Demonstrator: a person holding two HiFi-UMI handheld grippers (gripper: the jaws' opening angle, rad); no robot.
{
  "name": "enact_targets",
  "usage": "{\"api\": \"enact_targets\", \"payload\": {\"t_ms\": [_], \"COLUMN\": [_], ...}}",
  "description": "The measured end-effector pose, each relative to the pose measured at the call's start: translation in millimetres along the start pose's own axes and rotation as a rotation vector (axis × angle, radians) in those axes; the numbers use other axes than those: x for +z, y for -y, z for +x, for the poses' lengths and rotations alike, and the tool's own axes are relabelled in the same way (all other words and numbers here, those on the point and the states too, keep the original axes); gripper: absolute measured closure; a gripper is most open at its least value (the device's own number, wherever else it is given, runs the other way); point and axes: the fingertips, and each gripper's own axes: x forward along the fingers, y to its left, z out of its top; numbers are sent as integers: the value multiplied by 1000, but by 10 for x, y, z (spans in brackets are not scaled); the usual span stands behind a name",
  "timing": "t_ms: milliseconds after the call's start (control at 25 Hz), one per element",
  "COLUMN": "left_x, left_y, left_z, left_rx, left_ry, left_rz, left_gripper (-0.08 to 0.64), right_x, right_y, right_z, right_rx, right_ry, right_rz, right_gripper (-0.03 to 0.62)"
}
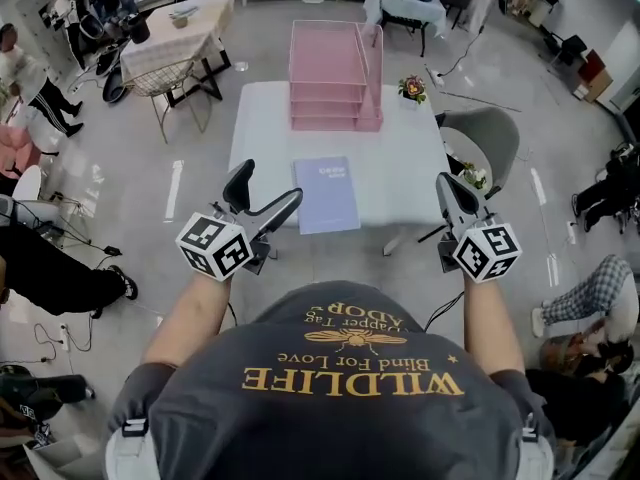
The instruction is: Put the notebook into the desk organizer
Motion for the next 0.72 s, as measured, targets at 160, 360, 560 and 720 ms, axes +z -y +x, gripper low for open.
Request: {"api": "enact_targets", "payload": {"t_ms": [160,360,560,720], "left_x": [-81,-237,-351,-567], "left_y": [-195,-277,-220,-138], "left_z": [298,784,1390,1681], "left_rx": [2,43,145,256], "left_ry": [-29,-68,-82,-97], "left_rz": [-25,-24,-32,-107], "left_gripper": [74,74,74,74], "right_x": [-51,-166,-238,-252], "right_y": [288,848,1499,1903], "right_z": [224,510,874,1184], "right_rx": [-16,18,134,257], "right_ry": [-13,-9,-12,-29], "right_rz": [19,53,50,54], "right_gripper": [592,592,592,592]}}
